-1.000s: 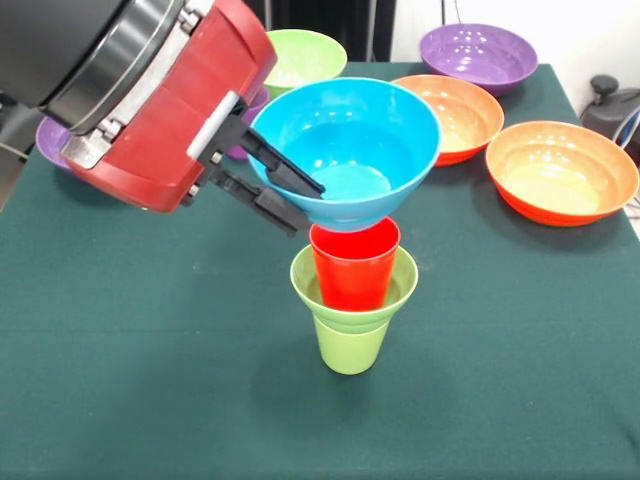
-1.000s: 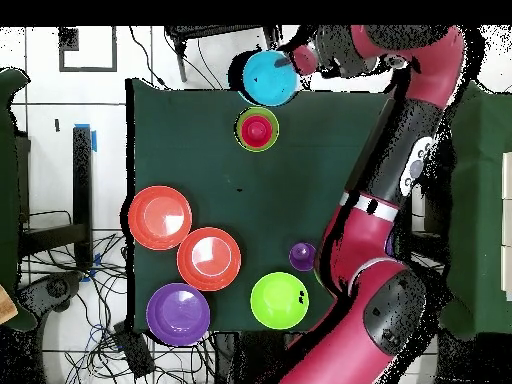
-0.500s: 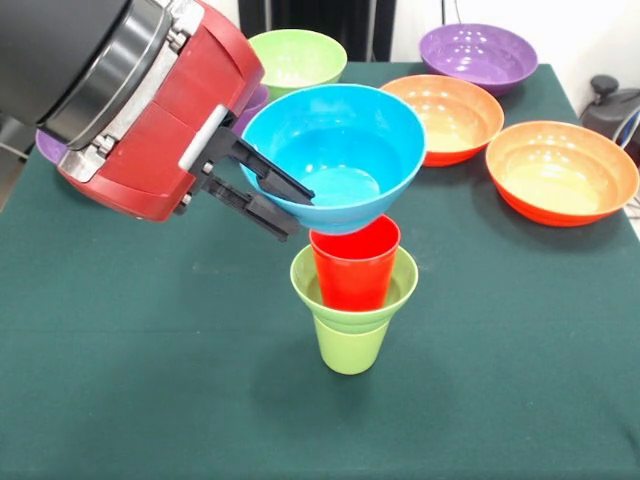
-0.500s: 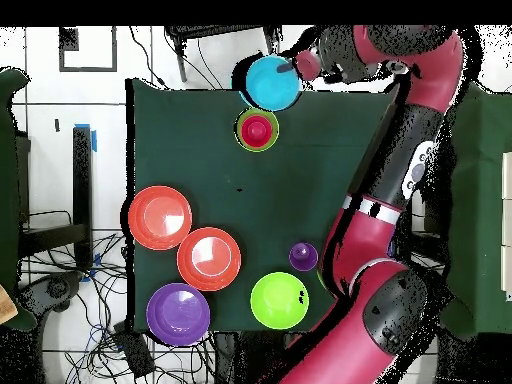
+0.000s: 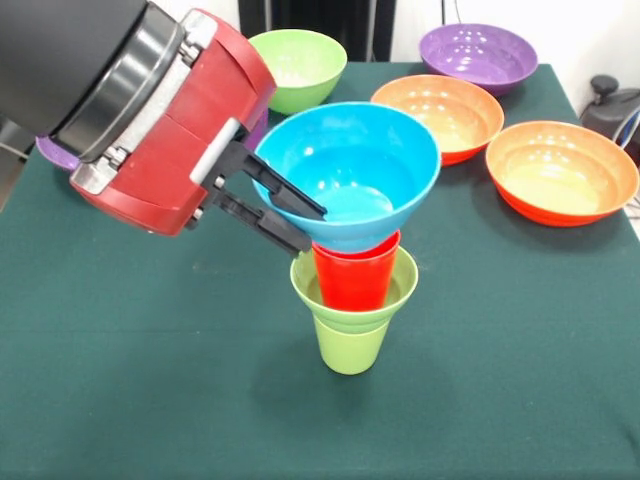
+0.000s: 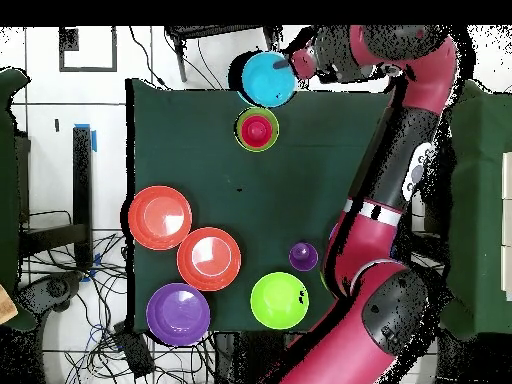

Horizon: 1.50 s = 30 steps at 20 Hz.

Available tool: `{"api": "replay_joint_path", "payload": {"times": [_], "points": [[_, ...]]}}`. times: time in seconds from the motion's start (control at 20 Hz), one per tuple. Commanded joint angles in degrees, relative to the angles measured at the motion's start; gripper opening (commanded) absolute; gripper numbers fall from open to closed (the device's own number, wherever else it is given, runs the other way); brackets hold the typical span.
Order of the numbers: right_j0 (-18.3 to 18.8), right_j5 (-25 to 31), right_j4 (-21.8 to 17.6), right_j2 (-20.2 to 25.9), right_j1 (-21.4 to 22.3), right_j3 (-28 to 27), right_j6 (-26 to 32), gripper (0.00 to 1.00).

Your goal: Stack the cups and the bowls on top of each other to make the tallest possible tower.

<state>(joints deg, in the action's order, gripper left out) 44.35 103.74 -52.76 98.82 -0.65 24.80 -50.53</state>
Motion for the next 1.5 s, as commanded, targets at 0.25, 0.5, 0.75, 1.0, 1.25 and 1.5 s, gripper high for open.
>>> {"api": "replay_joint_path", "payload": {"times": [0.25, 0.5, 0.75, 1.0, 1.25, 1.5], "points": [[0.09, -7.83, 3.88, -12.92, 1.69, 4.02, -1.53, 0.0], [-0.32, -7.76, 4.83, -14.12, 1.98, 2.98, -0.24, 0.0], [-0.02, -8.47, 6.2, -16.04, 2.78, 4.23, -0.96, 0.0], [1.13, -10.57, 8.7, -18.36, 3.5, 7.59, -2.32, 0.0], [1.69, -12.15, 10.79, -20.57, 4.37, 9.98, -3.7, 0.0], [2.72, -14.93, 13.13, -22.78, 5.54, 13.88, -5.47, 0.0]]}}
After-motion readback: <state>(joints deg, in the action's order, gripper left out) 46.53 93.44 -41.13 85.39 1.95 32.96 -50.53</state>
